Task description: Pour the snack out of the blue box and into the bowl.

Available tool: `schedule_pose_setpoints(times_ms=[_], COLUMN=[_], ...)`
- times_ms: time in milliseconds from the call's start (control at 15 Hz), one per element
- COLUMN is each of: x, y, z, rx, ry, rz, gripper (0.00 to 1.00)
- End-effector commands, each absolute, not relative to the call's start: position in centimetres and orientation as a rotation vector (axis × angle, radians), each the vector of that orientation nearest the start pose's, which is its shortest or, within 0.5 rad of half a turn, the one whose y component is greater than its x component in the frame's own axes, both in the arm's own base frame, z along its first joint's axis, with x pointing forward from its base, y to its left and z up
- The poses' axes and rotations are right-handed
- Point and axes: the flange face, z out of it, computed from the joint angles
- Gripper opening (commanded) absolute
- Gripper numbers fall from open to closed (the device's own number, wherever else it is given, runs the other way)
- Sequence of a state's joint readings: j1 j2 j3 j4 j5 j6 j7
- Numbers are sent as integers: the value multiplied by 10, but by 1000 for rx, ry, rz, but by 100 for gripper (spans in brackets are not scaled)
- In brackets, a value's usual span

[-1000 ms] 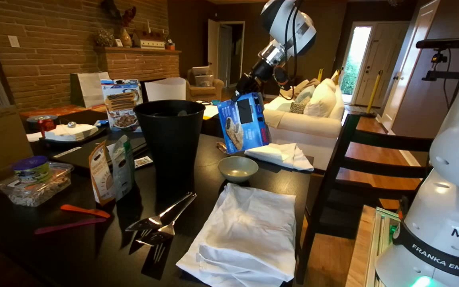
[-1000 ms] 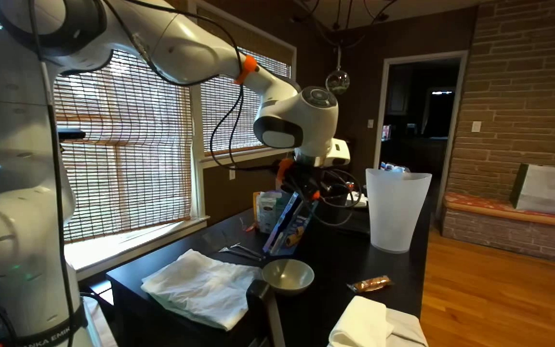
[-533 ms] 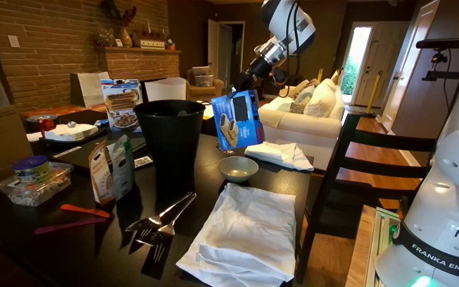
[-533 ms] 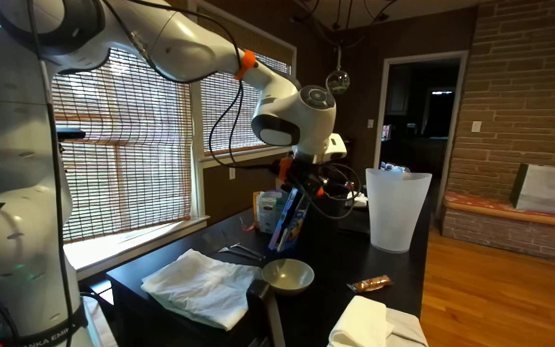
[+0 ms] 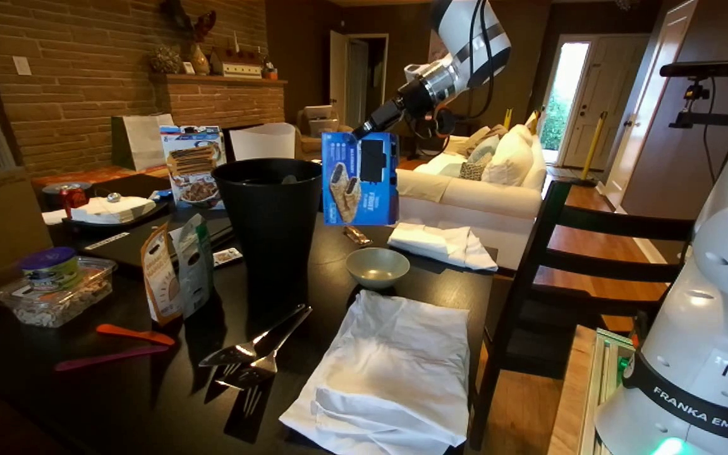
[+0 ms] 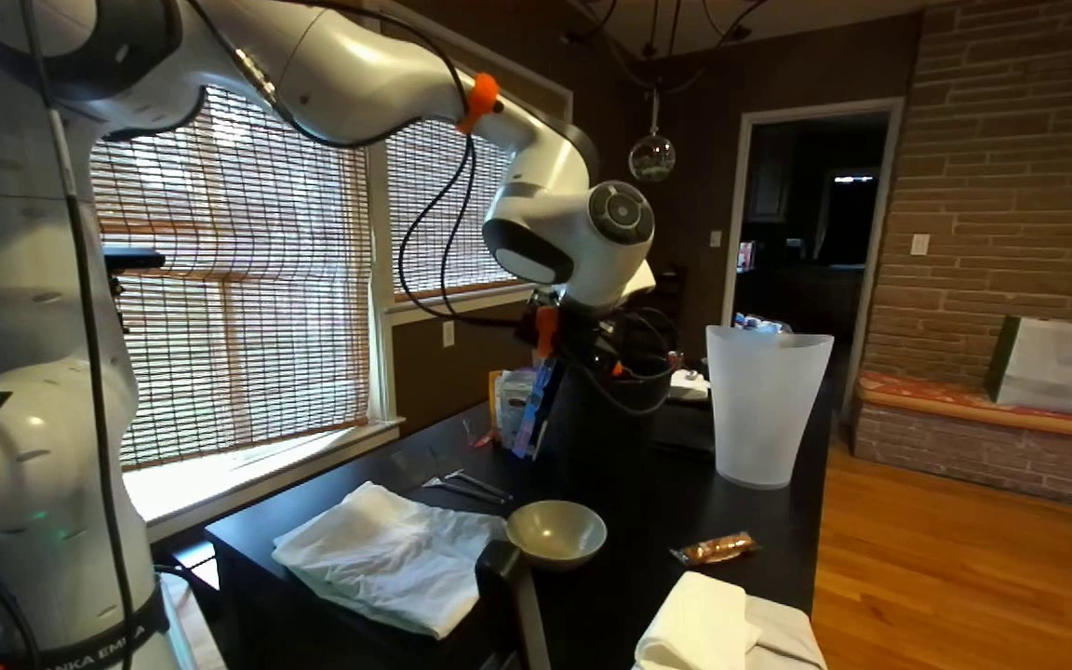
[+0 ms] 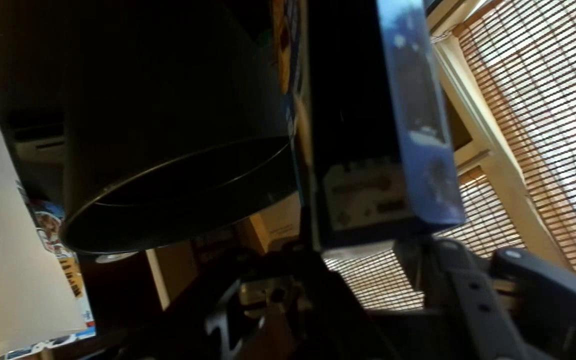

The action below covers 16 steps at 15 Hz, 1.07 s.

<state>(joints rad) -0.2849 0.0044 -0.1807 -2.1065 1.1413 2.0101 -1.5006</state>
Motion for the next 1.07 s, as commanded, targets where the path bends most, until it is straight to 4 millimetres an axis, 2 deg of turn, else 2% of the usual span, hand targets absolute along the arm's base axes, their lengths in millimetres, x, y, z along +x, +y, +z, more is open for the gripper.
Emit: schedule_pose_setpoints(times_ms=[0,267,400,467,800,867,1000], x=[496,486,486,491,489,489,486], y=[-195,-201,-209,-206,-210,-210,-214], z=[434,423,415,415,410,410,411], rx=[-2167,-2085,-2097,-2126,-2129,-2129,-2015], ry=[-621,-696,-698,-699,-695,-695,-725], rz=[-1041,-1099,-1084,-1045,-1048,-1048,-1057], gripper=[16,16,16,41,41,16,16])
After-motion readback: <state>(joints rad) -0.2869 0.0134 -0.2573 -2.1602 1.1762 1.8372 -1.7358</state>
